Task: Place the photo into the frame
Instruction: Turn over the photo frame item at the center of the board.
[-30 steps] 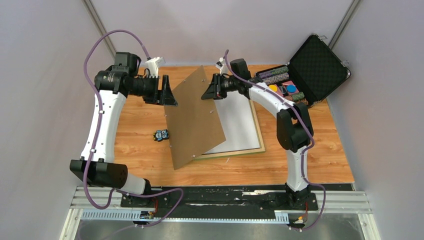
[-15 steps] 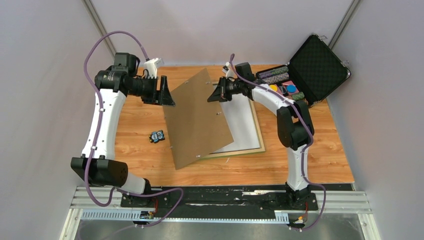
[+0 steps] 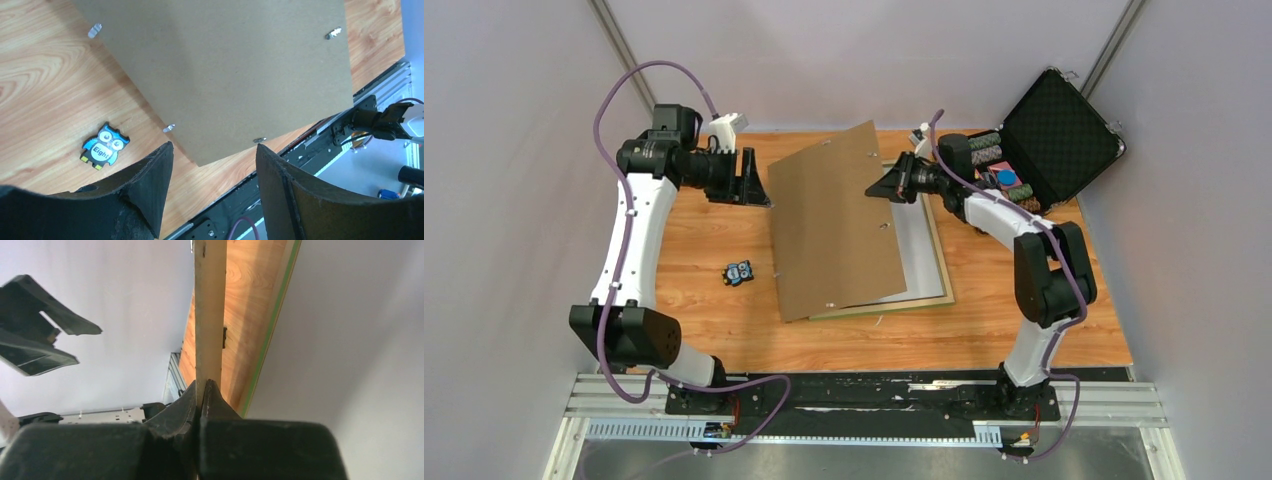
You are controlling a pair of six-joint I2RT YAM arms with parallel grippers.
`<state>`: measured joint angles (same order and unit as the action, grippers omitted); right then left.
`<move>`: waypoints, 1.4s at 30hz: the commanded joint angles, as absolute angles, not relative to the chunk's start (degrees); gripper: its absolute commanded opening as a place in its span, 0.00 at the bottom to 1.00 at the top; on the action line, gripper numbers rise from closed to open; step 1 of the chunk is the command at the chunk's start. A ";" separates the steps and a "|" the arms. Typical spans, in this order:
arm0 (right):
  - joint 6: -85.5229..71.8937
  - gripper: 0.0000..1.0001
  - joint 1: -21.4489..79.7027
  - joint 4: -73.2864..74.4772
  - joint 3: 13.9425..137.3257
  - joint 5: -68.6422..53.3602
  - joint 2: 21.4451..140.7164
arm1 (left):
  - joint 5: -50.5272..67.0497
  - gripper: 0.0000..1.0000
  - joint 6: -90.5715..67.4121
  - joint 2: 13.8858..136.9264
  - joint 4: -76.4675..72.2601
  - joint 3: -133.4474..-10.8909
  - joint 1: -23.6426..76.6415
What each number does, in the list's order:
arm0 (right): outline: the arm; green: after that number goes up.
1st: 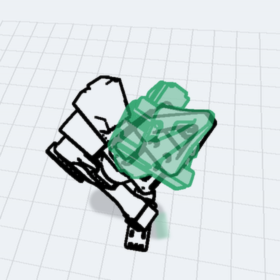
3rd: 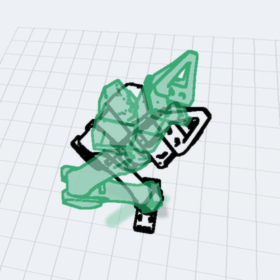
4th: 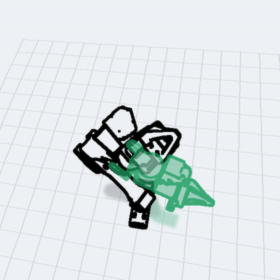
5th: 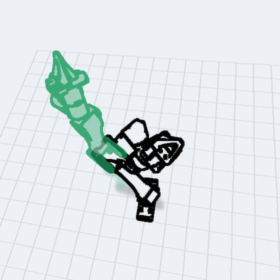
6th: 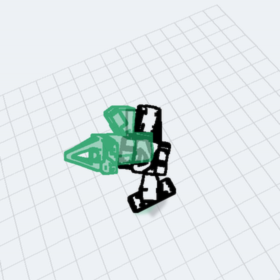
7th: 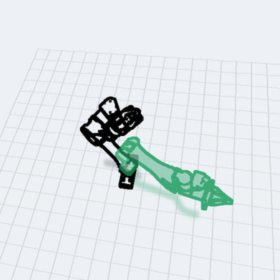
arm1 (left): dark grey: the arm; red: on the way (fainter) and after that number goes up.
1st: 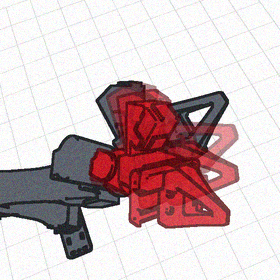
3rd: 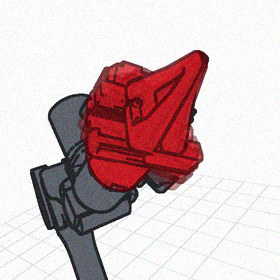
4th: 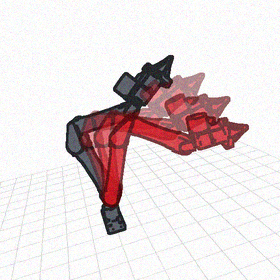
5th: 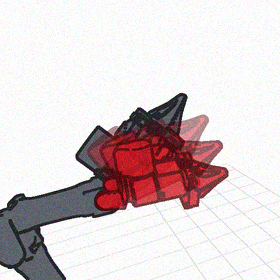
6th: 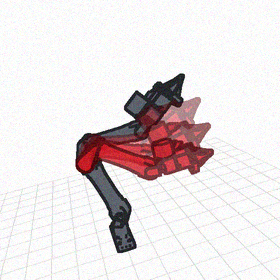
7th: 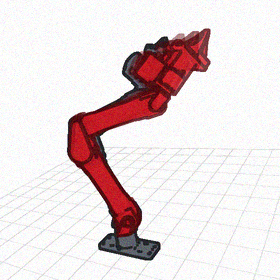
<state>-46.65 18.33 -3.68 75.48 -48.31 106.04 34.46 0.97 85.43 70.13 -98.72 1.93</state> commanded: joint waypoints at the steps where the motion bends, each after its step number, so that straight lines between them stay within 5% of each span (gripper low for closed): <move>1: -55.08 0.00 15.70 -18.25 70.47 -50.92 99.56 | 34.81 0.69 1.00 86.05 66.47 -98.13 1.40; 16: -56.64 0.00 7.19 -20.30 66.52 -54.13 93.97 | 37.28 0.70 -0.78 90.84 55.93 -94.46 1.28; 42: -56.28 0.00 6.20 -21.09 63.12 -53.62 89.84 | 34.43 0.94 -8.98 119.18 33.50 -112.72 10.63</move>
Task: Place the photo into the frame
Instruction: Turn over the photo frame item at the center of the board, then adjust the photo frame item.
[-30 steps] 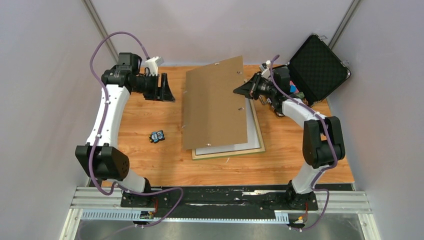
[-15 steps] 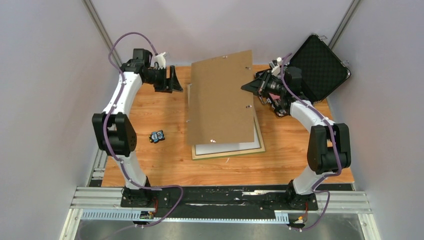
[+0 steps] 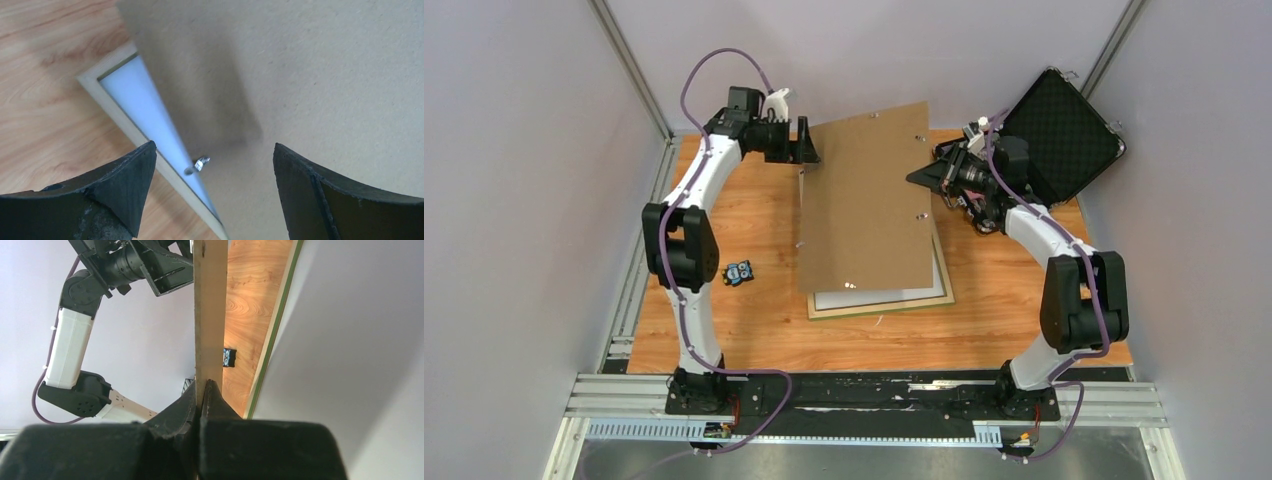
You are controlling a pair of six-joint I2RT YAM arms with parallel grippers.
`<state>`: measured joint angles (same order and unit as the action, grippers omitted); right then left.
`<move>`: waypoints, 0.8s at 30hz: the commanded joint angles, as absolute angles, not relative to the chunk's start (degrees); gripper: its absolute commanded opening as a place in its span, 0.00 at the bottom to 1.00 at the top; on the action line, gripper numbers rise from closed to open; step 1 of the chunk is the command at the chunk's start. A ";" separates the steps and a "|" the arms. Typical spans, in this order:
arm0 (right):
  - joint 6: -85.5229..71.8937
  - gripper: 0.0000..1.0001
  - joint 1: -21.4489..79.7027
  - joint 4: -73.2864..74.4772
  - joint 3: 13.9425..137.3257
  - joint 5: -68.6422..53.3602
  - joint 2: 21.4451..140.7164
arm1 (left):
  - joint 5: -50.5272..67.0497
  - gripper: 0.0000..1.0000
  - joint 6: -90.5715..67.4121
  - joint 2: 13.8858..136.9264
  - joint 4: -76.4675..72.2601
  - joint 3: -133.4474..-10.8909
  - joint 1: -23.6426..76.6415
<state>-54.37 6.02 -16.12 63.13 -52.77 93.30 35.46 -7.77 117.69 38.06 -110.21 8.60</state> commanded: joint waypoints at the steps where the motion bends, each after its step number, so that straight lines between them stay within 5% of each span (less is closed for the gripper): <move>1: -56.19 0.00 6.16 -21.10 63.11 -53.61 89.83 | 34.31 0.94 -9.10 119.40 33.14 -112.74 11.12; 24: -54.84 0.00 5.12 -21.44 61.96 -51.94 89.70 | 34.00 0.92 -5.64 108.62 37.35 -98.57 17.18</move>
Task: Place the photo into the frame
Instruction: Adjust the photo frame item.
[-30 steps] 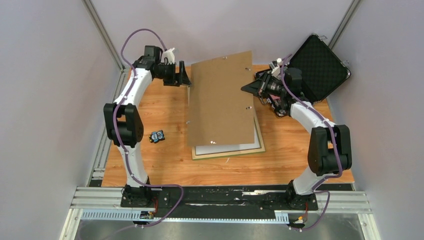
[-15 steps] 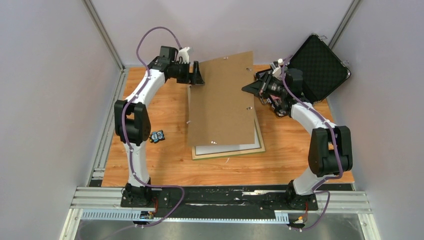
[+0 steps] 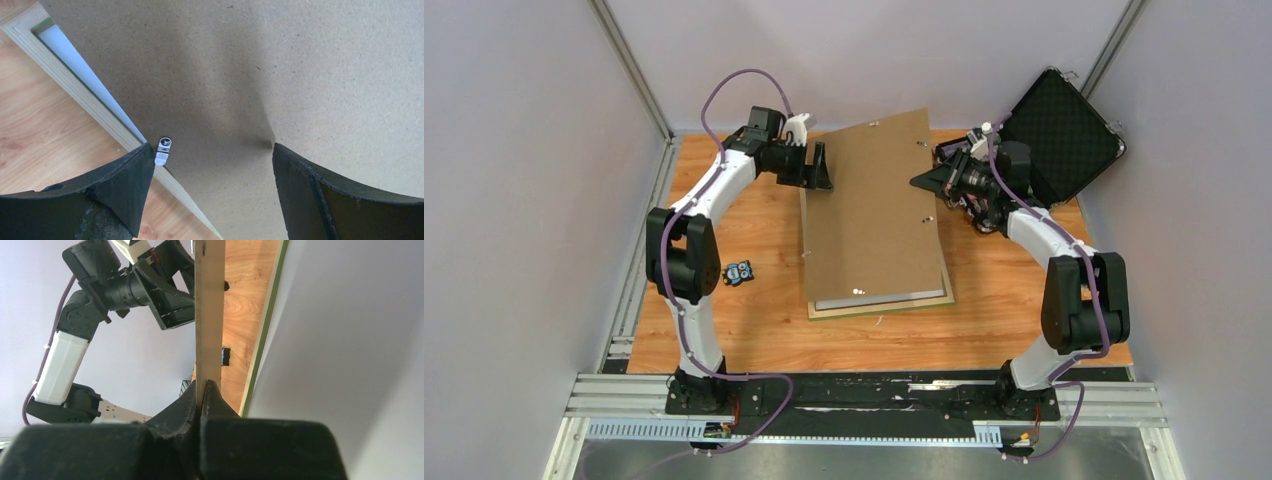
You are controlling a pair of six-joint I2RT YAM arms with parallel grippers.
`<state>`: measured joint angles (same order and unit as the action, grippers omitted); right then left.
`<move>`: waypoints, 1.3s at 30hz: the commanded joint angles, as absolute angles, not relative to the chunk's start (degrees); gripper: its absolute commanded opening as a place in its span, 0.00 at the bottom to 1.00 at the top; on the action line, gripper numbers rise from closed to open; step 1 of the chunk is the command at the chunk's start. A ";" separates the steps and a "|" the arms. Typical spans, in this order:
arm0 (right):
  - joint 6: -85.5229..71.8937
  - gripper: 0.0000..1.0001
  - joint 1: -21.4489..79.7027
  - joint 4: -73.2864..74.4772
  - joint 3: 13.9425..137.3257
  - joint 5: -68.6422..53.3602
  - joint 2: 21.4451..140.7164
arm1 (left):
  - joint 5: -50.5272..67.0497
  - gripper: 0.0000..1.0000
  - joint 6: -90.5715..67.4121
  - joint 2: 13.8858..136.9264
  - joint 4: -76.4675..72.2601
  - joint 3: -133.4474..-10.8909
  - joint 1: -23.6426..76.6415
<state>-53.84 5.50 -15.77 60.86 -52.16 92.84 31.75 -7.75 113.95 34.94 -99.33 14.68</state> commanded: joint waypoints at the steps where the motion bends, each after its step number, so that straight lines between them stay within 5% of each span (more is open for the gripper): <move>1: -54.79 0.00 5.06 -21.45 61.92 -51.87 89.78 | 34.01 0.92 -5.50 108.15 37.62 -98.07 17.46; 39: -59.49 0.00 -1.70 -29.27 52.87 -49.14 83.93 | 30.33 0.97 -6.55 98.74 38.30 -91.51 15.63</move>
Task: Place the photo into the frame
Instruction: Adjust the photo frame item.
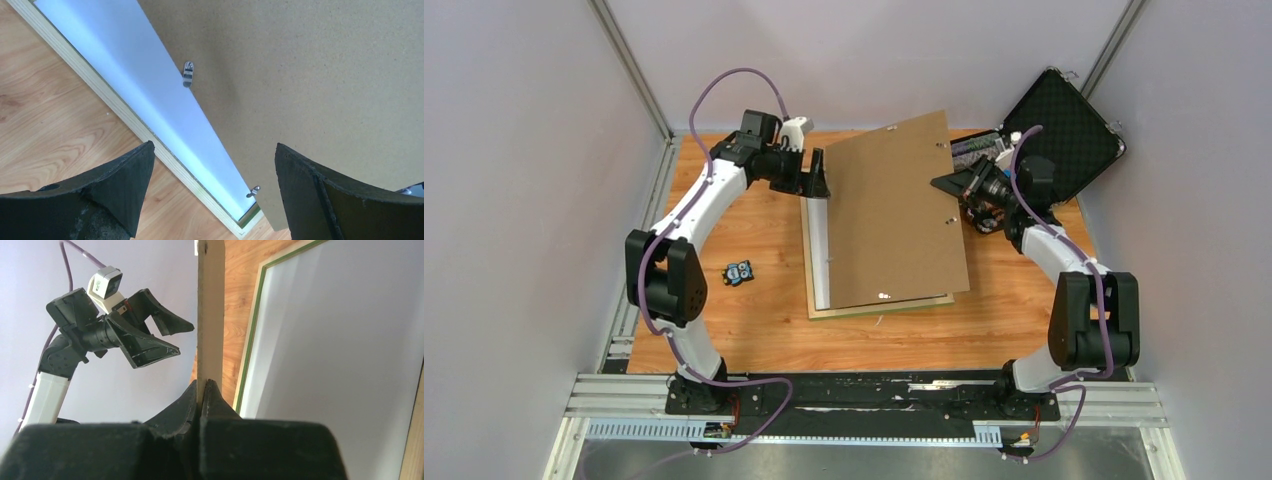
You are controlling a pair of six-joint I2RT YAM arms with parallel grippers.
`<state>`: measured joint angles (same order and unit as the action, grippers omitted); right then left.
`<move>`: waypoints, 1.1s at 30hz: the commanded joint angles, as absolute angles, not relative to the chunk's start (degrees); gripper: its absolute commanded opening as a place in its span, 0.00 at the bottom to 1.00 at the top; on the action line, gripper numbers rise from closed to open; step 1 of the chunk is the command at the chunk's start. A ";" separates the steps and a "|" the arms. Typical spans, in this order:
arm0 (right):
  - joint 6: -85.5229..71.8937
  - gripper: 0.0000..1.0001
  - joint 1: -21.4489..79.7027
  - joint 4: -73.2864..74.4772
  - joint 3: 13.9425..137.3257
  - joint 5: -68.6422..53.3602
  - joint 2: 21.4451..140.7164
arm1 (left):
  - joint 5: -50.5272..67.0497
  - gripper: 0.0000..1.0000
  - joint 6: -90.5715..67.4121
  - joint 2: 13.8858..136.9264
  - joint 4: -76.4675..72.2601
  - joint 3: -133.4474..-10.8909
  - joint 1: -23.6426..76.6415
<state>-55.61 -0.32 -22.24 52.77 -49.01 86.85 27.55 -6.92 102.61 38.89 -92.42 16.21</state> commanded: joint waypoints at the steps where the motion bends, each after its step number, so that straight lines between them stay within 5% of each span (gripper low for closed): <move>1: -59.75 0.00 -1.87 -29.53 52.78 -49.13 84.01 | 30.81 0.97 -6.48 98.63 38.25 -90.89 15.64; 13: -60.11 0.00 -3.40 -29.54 52.39 -48.36 82.38 | 41.20 0.97 -4.95 98.31 38.48 -81.96 19.53; 33: -58.99 0.00 -4.57 -28.04 52.21 -47.20 80.95 | 41.96 0.97 -3.96 100.65 37.42 -79.10 27.51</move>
<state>-57.71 -4.14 -24.27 51.40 -47.33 84.16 41.08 -5.61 100.55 38.35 -79.75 26.57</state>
